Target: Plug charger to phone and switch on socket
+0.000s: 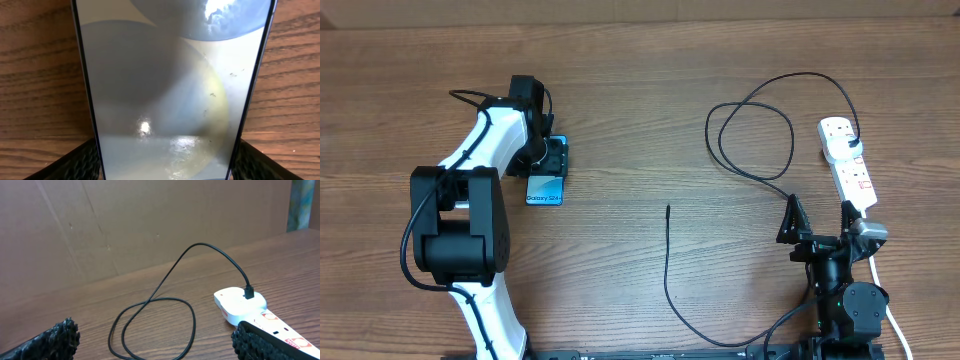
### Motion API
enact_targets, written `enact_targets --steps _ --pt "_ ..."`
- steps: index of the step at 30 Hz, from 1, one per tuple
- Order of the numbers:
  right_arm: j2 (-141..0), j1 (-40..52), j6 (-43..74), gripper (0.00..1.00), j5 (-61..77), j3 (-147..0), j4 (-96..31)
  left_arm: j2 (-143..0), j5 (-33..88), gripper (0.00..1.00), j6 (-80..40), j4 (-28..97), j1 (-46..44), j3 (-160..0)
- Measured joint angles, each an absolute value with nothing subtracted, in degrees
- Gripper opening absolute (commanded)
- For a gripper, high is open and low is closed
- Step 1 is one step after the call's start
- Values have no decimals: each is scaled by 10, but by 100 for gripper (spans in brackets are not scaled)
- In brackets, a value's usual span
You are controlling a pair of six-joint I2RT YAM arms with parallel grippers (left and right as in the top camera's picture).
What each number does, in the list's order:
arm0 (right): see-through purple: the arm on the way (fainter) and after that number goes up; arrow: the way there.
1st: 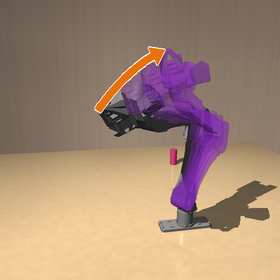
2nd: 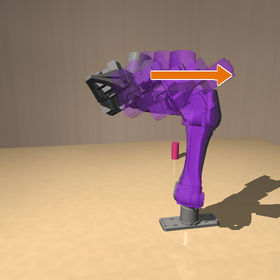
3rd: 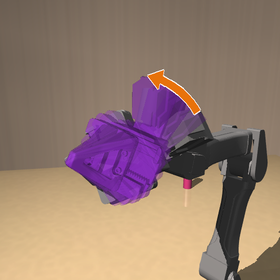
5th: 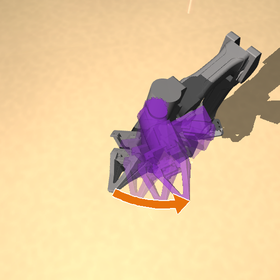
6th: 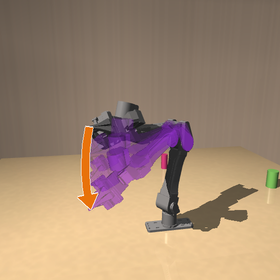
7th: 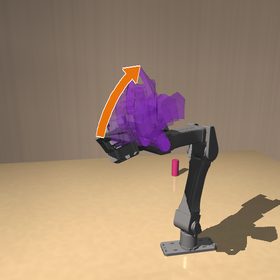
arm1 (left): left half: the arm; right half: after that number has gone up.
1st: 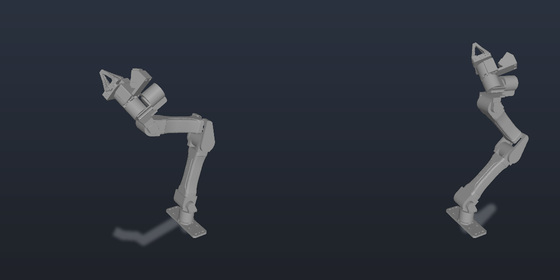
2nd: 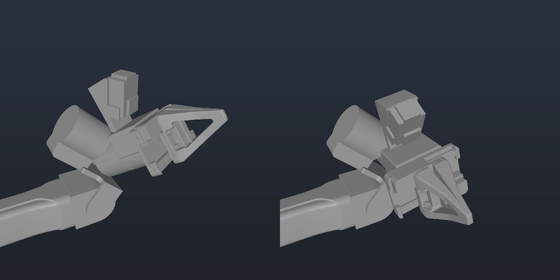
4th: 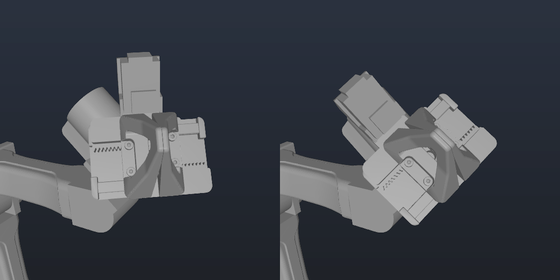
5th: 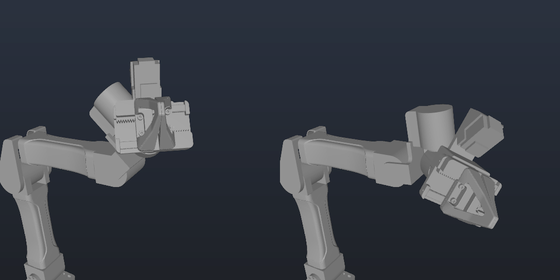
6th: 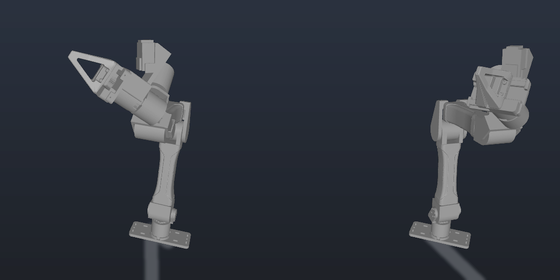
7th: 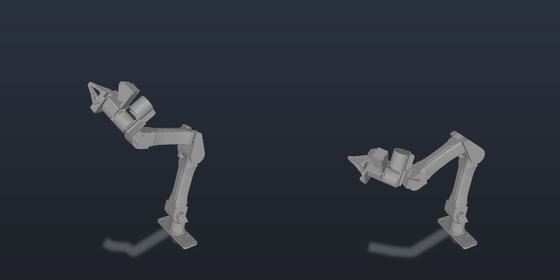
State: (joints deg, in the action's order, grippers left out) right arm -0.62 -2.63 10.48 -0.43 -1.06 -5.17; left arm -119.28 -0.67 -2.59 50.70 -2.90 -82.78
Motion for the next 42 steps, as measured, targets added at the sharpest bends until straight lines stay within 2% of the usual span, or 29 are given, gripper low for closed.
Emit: enact_targets --steps 6,21,38,42 --pt "-6 -26 105 100 -4 -11 -52 -1193 -7 67 -26 507 -29 -828" --pt "-6 -26 105 100 -4 -11 -51 -1193 -7 64 -26 508 -29 -828" --pt "-6 -26 105 100 -4 -11 -51 -1193 -7 42 -26 508 -29 -828" --pt "-6 -26 105 100 -4 -11 -51 -1193 -7 30 -26 508 -29 -828"
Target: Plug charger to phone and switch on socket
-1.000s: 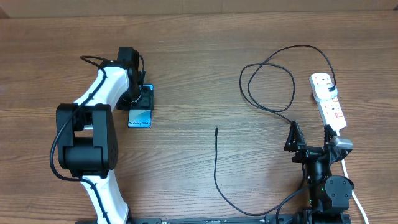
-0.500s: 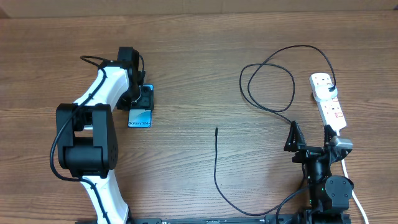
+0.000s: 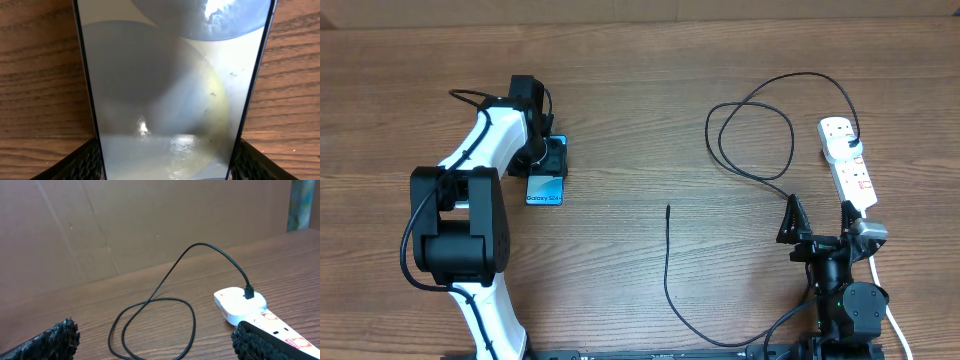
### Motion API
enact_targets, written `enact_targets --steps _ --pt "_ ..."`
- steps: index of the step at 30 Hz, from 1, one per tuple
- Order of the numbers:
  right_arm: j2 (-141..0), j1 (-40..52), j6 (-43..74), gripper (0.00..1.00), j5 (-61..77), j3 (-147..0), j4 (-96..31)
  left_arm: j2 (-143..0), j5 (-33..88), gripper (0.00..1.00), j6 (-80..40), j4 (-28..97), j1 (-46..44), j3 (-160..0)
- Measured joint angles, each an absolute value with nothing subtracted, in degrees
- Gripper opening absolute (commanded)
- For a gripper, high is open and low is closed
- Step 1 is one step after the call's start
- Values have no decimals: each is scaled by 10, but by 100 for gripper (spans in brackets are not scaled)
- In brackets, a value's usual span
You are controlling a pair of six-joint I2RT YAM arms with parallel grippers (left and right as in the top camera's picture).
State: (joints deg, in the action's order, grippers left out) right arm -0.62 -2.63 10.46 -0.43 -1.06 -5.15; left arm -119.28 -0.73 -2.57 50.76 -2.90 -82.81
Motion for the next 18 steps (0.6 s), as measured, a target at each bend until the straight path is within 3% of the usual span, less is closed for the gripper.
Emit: enact_targets --steps 10,18 --pt "-6 -26 105 100 -4 -11 -51 -1193 -7 4 -26 508 -29 -828" --pt "-6 -26 105 100 -4 -11 -51 -1193 -7 4 -26 508 -29 -828"
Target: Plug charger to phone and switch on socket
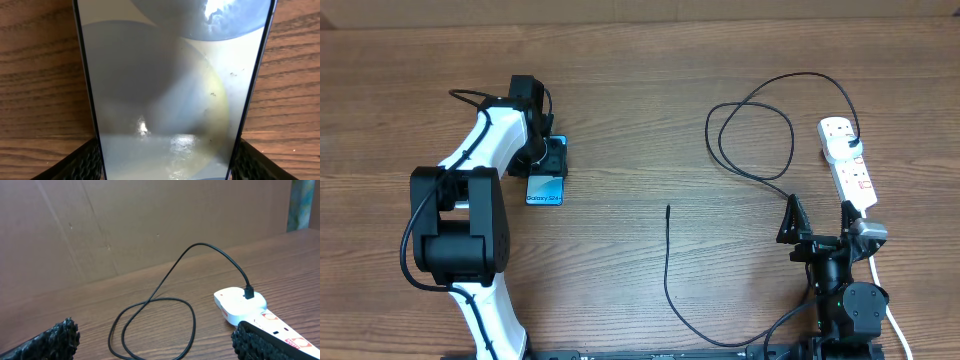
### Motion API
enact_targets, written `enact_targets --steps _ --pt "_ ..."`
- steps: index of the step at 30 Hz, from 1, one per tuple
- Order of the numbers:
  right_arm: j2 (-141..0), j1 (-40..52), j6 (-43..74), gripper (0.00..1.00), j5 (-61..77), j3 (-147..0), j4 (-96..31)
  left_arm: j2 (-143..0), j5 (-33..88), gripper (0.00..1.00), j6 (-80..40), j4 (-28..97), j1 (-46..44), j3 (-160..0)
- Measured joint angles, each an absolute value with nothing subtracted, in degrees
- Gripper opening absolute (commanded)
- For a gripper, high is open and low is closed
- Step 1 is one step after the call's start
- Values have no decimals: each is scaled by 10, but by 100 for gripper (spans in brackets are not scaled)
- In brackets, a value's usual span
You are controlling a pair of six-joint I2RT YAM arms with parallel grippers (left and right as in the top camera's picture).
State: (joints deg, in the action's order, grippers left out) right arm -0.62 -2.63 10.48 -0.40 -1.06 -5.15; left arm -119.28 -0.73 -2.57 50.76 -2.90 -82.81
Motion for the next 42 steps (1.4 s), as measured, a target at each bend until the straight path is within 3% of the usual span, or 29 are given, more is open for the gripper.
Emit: enact_targets --steps 22,42 --pt "-6 -26 105 100 -4 -11 -51 -1193 -8 4 -26 511 -29 -830" --pt "-6 -26 105 100 -4 -11 -52 -1210 -4 4 -25 615 -29 -954"
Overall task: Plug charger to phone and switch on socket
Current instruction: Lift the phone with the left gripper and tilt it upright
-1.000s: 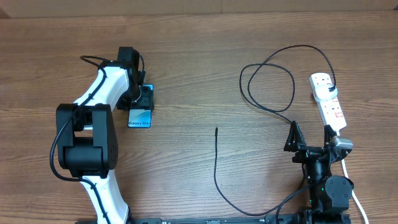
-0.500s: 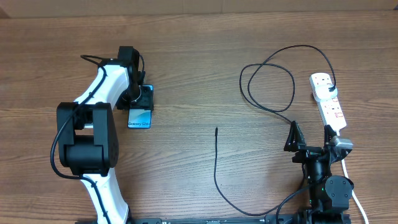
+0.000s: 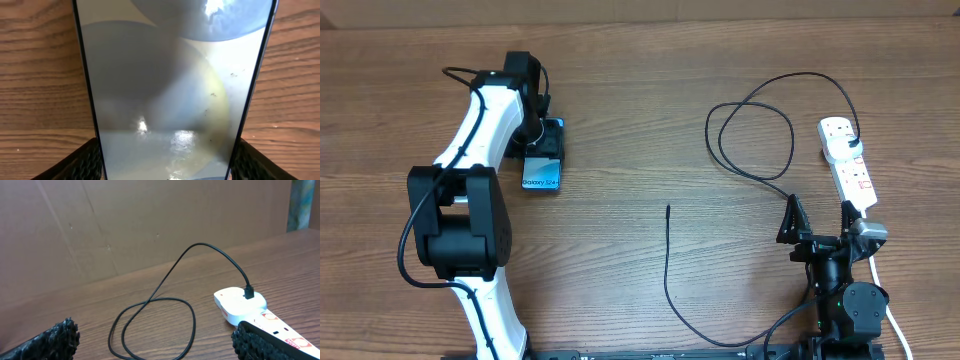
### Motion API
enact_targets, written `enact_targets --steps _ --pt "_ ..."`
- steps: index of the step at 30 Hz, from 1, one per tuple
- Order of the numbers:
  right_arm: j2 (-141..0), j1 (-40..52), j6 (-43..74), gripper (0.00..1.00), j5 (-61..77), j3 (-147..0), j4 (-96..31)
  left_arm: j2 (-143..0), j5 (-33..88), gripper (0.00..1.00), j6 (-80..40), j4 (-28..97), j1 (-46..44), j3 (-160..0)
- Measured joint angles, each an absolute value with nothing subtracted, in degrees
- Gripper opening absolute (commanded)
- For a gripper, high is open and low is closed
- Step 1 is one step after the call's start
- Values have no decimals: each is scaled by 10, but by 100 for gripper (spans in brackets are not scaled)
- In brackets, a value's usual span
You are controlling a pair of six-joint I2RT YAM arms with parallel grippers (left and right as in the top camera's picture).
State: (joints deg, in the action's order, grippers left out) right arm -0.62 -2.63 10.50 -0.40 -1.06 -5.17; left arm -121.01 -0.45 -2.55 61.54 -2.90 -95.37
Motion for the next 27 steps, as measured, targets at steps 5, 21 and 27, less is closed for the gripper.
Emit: enact_targets --steps 5,21,27 --pt "-6 -26 105 100 -4 -11 -51 -1210 31 4 -24 630 -29 -979" --pt "-6 -26 105 100 -4 -11 -51 -1210 241 4 -24 620 -29 -1002" --pt "-6 -26 105 100 -4 -11 -51 -1210 426 4 -25 587 -16 -1002"
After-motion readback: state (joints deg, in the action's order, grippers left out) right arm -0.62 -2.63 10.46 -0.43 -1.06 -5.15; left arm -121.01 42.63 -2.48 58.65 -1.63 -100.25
